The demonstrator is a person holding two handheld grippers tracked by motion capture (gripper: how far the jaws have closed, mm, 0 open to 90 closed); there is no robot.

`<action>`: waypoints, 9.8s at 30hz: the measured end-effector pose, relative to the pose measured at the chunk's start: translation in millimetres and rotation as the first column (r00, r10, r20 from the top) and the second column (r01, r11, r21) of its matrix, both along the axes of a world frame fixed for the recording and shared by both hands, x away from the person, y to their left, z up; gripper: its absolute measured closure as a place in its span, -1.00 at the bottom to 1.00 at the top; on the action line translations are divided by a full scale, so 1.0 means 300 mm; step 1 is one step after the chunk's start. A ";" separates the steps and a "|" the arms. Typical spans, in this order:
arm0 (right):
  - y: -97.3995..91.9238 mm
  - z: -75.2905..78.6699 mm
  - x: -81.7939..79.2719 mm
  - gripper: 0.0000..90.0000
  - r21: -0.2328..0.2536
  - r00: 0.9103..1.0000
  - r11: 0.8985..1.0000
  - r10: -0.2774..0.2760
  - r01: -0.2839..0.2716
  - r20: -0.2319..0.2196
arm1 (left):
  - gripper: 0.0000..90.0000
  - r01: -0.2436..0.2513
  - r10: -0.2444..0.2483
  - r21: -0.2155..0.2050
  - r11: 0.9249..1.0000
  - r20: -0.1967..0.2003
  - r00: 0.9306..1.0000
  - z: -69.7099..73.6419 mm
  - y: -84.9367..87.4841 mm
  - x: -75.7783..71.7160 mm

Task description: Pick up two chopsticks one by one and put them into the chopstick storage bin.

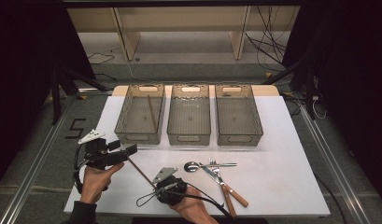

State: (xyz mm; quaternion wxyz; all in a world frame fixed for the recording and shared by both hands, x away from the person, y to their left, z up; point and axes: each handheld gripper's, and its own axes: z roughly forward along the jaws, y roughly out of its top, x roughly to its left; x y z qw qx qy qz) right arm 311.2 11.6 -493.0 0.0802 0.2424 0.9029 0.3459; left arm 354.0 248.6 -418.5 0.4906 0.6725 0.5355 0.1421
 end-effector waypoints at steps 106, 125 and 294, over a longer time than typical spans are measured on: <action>-0.086 0.113 0.030 0.92 0.120 0.996 0.993 0.001 -0.011 0.088 | 0.56 -0.068 -0.058 -0.403 0.913 -0.294 0.954 -0.199 -0.033 -0.016; -0.170 0.160 0.045 0.35 0.177 0.996 0.984 -0.020 0.004 0.090 | 0.88 0.010 -0.101 -0.422 0.907 -0.193 0.976 -0.111 -0.016 -0.019; -0.727 0.139 0.003 -0.49 0.317 0.942 0.899 -0.333 0.302 0.047 | -0.55 0.392 -0.378 0.103 0.914 -0.133 0.916 -0.054 -0.391 0.116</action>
